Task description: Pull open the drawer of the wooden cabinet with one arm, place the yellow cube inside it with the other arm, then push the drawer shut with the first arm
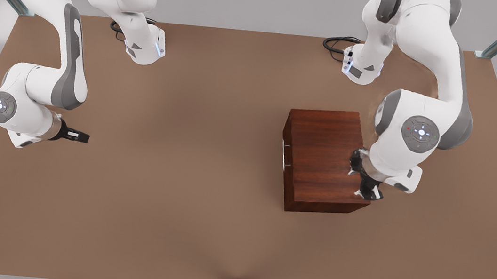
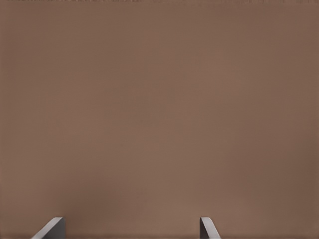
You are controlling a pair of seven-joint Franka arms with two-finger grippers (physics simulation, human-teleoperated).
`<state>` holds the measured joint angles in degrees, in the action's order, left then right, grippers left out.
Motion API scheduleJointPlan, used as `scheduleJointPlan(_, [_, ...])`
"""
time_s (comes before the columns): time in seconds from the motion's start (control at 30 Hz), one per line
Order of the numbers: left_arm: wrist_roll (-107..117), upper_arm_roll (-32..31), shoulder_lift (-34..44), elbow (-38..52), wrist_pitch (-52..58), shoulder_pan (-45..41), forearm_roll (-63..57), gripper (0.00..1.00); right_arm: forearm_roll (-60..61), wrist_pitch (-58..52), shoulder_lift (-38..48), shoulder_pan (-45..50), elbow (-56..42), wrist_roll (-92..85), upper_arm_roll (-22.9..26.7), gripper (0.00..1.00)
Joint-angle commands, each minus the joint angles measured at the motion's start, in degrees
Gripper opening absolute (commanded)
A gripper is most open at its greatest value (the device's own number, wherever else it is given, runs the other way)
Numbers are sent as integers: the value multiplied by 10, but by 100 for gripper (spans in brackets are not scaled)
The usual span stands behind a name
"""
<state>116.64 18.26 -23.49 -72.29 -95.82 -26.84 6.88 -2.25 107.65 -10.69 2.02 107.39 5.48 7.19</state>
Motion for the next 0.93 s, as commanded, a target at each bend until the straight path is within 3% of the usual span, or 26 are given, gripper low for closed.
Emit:
scheduleJointPlan(0.0, [-894,33,56,-65,10,60,66,100,1,-1,1,0,-2,-13,0,100])
scheduleJointPlan(0.03, [-1120,34,49,-49,27,111,120,100,1,-2,1,0,-2,-13,0,100])
scheduleJointPlan(0.1, [-1224,27,23,26,85,115,126,100,1,-2,1,0,-3,-13,0,100])
scheduleJointPlan(0.13, [-1299,-30,18,25,29,155,118,100,1,-2,1,0,-3,-13,1,100])
scheduleJointPlan(0.17, [-1301,-222,46,-3,11,260,2,100,1,-2,1,0,-3,-13,0,100])
scheduleJointPlan(0.2, [-1267,-241,137,-147,-57,266,-25,100,1,-2,1,-1,-3,-13,0,100])
scheduleJointPlan(0.27, [-1262,-240,129,-137,1,273,-36,100,1,-2,1,0,-3,-13,0,100])
scheduleJointPlan(0.9, [-1243,-238,108,-106,-11,267,-40,100,0,-15,-21,0,-3,-13,0,100])
